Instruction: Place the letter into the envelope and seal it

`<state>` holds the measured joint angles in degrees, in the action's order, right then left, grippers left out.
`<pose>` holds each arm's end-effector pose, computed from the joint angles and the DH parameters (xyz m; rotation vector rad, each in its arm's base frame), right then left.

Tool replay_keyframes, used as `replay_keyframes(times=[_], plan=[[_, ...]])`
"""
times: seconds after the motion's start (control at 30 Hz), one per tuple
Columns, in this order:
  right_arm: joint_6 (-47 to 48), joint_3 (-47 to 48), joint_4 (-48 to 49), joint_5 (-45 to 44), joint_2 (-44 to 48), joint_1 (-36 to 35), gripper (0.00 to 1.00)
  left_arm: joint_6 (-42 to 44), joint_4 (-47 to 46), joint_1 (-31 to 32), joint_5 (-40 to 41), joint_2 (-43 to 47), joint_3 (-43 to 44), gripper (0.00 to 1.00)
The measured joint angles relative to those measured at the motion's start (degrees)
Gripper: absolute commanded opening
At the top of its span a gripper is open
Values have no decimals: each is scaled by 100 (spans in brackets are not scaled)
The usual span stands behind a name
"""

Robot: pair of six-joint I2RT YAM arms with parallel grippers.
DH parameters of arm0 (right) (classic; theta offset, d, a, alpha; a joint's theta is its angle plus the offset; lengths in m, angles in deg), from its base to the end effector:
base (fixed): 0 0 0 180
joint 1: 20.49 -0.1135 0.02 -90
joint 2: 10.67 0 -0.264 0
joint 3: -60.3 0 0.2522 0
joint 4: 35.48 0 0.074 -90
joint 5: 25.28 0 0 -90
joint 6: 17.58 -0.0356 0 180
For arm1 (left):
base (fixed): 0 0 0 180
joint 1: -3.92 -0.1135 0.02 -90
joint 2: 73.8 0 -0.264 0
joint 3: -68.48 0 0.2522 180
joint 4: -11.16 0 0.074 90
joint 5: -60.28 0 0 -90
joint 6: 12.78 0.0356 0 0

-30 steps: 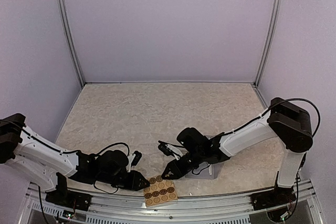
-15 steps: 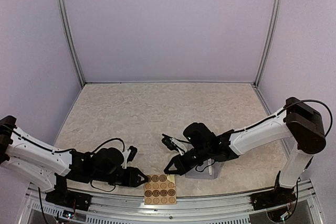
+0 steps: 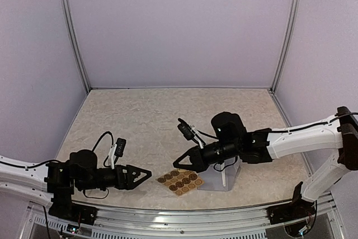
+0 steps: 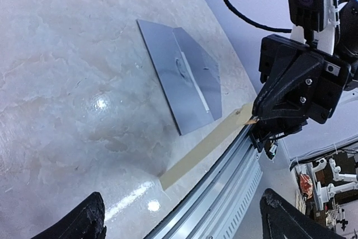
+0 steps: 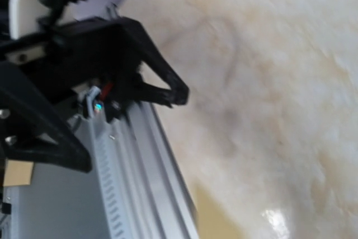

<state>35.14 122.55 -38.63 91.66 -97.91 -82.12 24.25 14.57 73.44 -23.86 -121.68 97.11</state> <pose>0.1422 0.2973 0.2208 -0.8310 2.2413 1.4458 0.0671 -0.1692 0.1840 0.2427 2.1902 -1.2319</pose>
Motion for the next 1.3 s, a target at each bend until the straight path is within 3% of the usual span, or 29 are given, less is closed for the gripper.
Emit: replay_keyframes(times=[0.23,0.5,0.67,1.1,1.3], plan=[[39,260,-177,-138,494,4,0,782,-356,-4,-146,343,111,93],[131,588,-400,-223,708,13,0,2238,330,9,146,-831,2011,99],[146,612,-448,-214,800,26,0,2907,623,28,120,-1425,2540,96],[142,612,-498,-168,957,26,0,3458,649,63,-905,-2234,2863,56],[140,612,-496,-111,957,26,0,3519,588,63,-1038,-2356,2889,28]])
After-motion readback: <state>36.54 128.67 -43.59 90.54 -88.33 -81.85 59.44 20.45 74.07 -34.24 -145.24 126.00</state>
